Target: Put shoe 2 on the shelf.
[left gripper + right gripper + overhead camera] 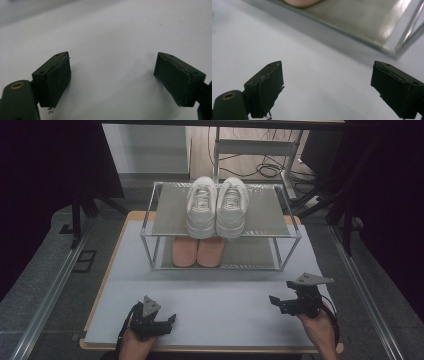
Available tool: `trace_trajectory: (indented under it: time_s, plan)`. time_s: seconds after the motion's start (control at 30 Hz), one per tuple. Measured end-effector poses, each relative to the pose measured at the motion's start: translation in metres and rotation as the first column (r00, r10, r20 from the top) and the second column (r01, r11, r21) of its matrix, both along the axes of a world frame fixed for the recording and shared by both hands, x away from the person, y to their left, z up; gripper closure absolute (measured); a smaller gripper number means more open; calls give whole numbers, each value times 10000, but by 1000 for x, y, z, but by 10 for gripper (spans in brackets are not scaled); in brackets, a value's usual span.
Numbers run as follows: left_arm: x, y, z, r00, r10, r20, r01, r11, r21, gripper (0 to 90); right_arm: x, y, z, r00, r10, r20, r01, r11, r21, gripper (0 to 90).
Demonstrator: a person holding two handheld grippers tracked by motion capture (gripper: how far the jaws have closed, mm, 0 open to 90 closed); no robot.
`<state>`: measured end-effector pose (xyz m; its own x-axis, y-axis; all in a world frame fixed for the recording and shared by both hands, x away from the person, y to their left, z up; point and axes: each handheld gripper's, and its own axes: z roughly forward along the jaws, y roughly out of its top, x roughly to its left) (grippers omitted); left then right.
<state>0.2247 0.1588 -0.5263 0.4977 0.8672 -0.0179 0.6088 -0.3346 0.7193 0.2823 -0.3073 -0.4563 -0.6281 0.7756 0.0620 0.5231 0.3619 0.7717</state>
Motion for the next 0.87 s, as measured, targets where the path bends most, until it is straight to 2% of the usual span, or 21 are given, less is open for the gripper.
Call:
trace_trajectory:
  time_s: [0.4,0.5,0.6,0.73,0.87]
  plan:
    - [0,0,0,10000,0,7,0,10000,-2,141,-10,-16,-53,9975,-536,-471,525,9984,-231,113]
    - [0,0,0,10000,6,7,-6,10000,3,141,-11,-18,-64,9973,-597,-427,582,9977,-339,113]
    - [0,0,0,10000,4,5,-4,10000,0,140,-12,-18,-64,9971,-679,-329,668,9972,-343,121]
    - [0,0,0,10000,8,11,-8,10000,-2,141,-14,-12,-65,9975,-693,-157,675,9933,-938,115]
    - [0,0,0,10000,16,15,-16,10000,3,141,-14,-12,-65,9975,-696,-148,679,9935,-918,116]
